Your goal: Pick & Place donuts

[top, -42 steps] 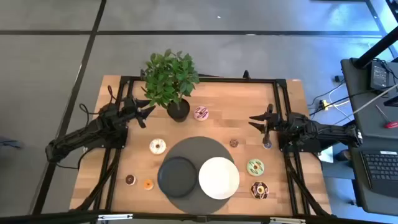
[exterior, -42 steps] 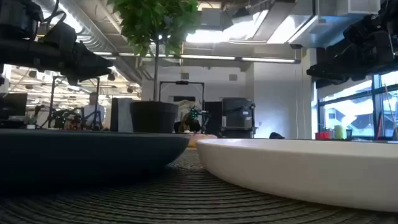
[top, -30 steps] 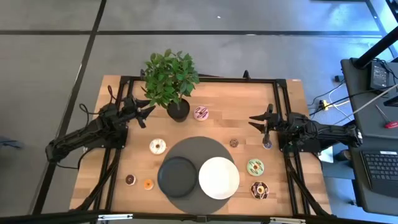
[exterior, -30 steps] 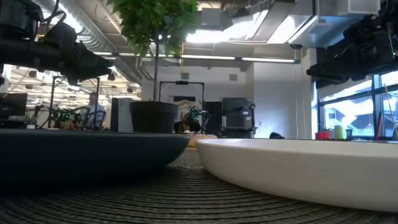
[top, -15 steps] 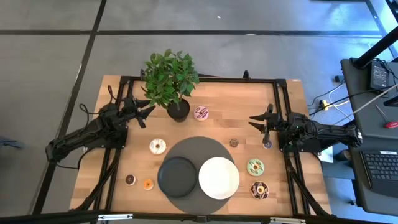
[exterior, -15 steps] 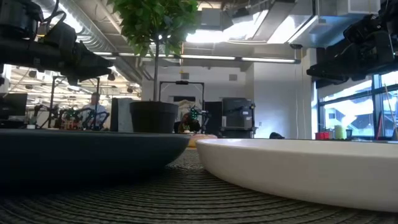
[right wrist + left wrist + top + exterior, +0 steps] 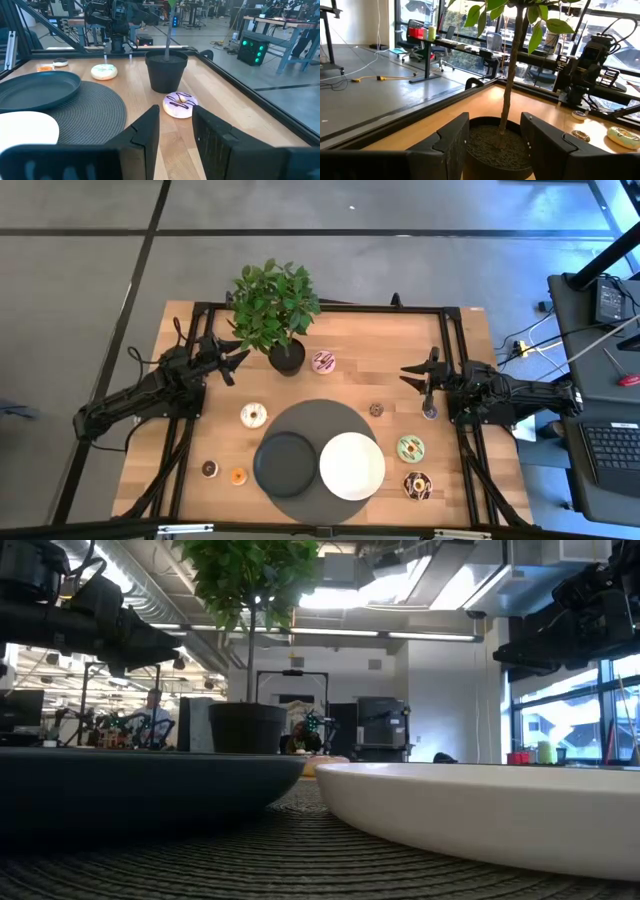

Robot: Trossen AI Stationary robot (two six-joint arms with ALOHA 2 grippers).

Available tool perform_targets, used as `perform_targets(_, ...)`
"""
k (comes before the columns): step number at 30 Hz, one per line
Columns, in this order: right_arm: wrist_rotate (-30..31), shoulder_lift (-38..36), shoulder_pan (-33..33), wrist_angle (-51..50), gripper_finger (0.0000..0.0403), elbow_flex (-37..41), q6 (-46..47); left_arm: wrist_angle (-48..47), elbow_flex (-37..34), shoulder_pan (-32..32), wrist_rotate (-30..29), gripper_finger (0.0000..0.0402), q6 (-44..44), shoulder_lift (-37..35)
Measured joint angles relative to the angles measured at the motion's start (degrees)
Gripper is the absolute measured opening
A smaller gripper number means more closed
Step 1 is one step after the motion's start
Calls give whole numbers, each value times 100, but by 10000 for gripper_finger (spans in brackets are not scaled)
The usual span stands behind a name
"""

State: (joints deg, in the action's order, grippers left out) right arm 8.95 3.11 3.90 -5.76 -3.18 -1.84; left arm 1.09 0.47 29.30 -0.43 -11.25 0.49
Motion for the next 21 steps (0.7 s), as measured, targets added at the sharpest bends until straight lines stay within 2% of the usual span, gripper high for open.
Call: perform_targets(21,0,-1,0,0,118,0,1,1,2,0,0,174,0,0)
